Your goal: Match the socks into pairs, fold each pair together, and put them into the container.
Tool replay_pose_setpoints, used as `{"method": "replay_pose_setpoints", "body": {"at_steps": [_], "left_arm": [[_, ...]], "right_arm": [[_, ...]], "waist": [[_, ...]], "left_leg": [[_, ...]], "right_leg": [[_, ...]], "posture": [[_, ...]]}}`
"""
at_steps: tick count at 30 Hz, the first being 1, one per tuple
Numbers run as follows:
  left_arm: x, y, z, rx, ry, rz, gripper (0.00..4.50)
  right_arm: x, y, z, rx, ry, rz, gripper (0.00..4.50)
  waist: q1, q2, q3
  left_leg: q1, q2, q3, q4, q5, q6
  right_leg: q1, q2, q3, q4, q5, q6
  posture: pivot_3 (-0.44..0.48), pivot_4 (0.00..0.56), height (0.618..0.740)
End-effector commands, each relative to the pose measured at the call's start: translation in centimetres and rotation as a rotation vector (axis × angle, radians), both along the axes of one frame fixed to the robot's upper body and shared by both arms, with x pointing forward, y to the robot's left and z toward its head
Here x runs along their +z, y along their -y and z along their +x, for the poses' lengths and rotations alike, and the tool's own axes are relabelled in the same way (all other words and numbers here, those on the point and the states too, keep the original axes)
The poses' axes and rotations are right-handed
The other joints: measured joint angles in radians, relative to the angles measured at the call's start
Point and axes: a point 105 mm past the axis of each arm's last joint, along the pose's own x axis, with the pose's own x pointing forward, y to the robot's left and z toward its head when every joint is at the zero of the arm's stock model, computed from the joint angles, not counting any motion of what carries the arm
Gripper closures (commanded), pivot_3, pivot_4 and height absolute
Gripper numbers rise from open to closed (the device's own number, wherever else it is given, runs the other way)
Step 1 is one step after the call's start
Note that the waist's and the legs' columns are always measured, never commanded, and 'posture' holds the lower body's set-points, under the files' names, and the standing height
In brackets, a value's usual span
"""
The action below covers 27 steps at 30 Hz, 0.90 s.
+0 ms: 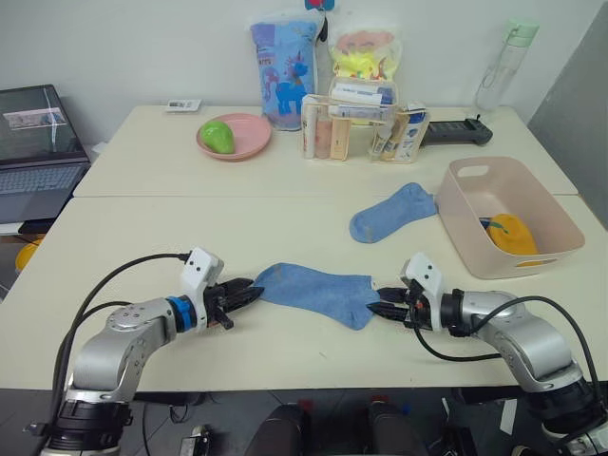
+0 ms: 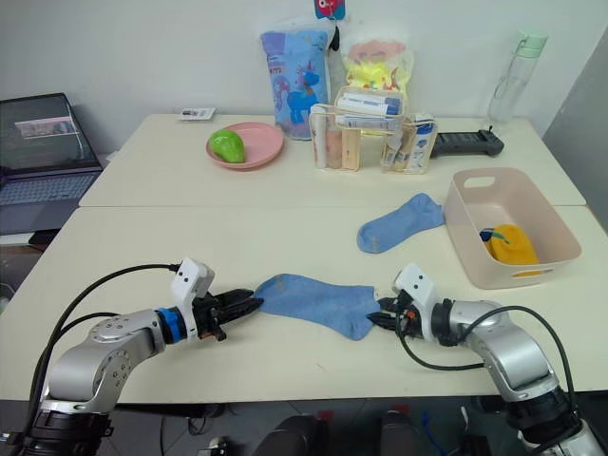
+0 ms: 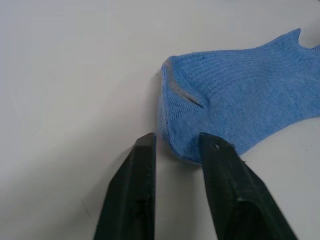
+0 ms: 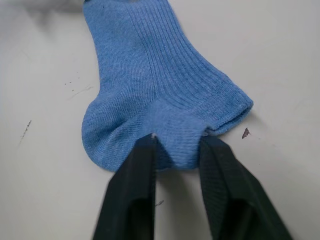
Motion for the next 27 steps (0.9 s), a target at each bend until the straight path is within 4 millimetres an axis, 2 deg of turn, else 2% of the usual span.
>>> {"method": "replay_pose_setpoints", "body": {"at_steps": [1, 6, 9, 13, 19, 22, 26, 27], "left_arm": [[1.1, 0.5, -0.2, -0.013, 0.043, -0.009, 4.48], [0.5, 1.2, -1.7, -0.011, -0.038, -0.065, 4.48], [1.0, 1.9, -3.0, -0.027, -0.094, -0.134, 4.48], [1.1, 2.8, -4.5, -0.031, -0.137, -0.18, 4.48], [1.0, 1.6, -3.3, 0.09, -0.071, -0.144, 4.48], [0.9, 1.6, -3.6, 0.076, -0.08, -0.147, 4.48], [0.9, 1.8, -3.9, 0.058, -0.087, -0.178, 3.68], [1.2, 1.7, -3.8, 0.057, -0.086, -0.191, 3.31]], "right_arm": [[1.0, 0.0, -0.3, 0.025, 0.033, 0.011, 4.5], [1.4, 0.8, -0.5, 0.038, 0.018, -0.009, 4.5], [1.9, 1.1, -1.0, 0.071, -0.014, -0.005, 4.5], [1.9, 1.6, -0.6, 0.079, -0.02, -0.032, 4.5], [1.6, 2.0, -0.4, 0.088, -0.023, -0.059, 4.5], [1.6, 2.3, -0.1, 0.078, -0.024, -0.064, 4.5], [2.4, 2.1, 0.5, 0.063, 0.002, -0.025, 3.54], [2.5, 2.3, 0.5, 0.06, 0.011, -0.031, 3.15]], "waist": [[0.0, 0.0, 0.0], [0.0, 0.0, 0.0], [0.0, 0.0, 0.0], [0.0, 0.0, 0.0], [0.003, 0.0, 0.0], [0.004, 0.0, 0.0], [0.004, 0.0, 0.0], [0.004, 0.0, 0.0]], "left_leg": [[0.0, 0.0, 0.0, 0.0, 0.0, 0.0], [0.0, 0.0, 0.0, 0.0, 0.0, 0.0], [0.0, 0.0, 0.0, 0.0, 0.0, 0.0], [0.0, 0.0, 0.0, 0.0, 0.0, 0.0], [0.0, 0.0, 0.0, 0.0, 0.0, 0.0], [0.0, 0.0, 0.0, 0.0, 0.0, 0.0], [0.0, 0.0, 0.001, 0.0, 0.0, 0.0], [0.0, 0.0, 0.0, 0.0, 0.0, 0.0]], "right_leg": [[0.0, 0.0, 0.0, 0.0, 0.0, 0.0], [0.0, 0.0, 0.0, 0.0, 0.0, 0.0], [0.0, 0.0, 0.0, 0.0, 0.0, 0.0], [0.0, 0.0, 0.0, 0.0, 0.0, 0.0], [0.001, 0.0, 0.0, 0.0, 0.0, 0.0], [0.001, 0.0, 0.0, 0.0, 0.0, 0.0], [0.001, 0.0, 0.0, 0.0, 0.0, 0.0], [0.001, 0.0, 0.0, 0.0, 0.0, 0.0]], "posture": [[0.0, 0.15, 0.74], [0.0, 0.15, 0.74], [0.0, 0.15, 0.74], [0.0, 0.15, 0.74], [0.0, 0.15, 0.74], [0.0, 0.15, 0.74], [0.0, 0.15, 0.74], [0.0, 0.15, 0.74]]}}
